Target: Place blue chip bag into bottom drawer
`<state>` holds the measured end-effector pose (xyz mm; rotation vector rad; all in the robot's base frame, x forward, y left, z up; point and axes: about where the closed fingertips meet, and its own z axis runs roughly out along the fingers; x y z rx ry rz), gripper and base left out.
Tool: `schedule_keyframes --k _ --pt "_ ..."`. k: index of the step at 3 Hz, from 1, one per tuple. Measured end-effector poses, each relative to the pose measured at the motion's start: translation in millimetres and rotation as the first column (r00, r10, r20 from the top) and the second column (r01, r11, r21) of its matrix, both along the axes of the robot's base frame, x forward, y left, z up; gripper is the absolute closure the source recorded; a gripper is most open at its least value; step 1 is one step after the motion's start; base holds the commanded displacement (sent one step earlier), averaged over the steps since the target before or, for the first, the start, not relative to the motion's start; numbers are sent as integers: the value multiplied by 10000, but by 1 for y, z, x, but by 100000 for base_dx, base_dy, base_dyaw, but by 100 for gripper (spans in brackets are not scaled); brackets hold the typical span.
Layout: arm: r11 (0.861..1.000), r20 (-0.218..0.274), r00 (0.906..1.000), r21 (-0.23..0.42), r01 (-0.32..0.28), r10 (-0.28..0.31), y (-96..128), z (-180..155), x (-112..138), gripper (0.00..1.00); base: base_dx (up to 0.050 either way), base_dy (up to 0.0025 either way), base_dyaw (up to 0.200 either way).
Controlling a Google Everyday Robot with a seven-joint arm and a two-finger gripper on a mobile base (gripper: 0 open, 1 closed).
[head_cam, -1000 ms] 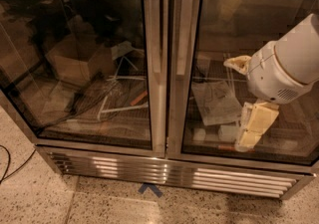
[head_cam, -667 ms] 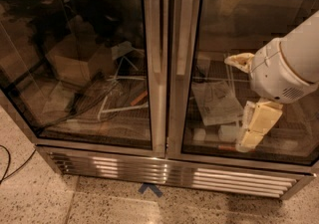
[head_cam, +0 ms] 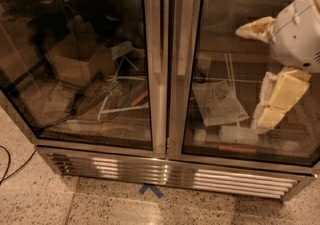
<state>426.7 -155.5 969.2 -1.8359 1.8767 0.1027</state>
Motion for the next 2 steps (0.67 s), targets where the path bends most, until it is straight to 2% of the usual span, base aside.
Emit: schedule_keyframes --k 1,2 --pt "10000 144 9999 1 57 -57 -4 29 -3 0 0 0 0" --pt "9999 733 9973 -129 -71 80 -8 85 -21 0 0 0 0"
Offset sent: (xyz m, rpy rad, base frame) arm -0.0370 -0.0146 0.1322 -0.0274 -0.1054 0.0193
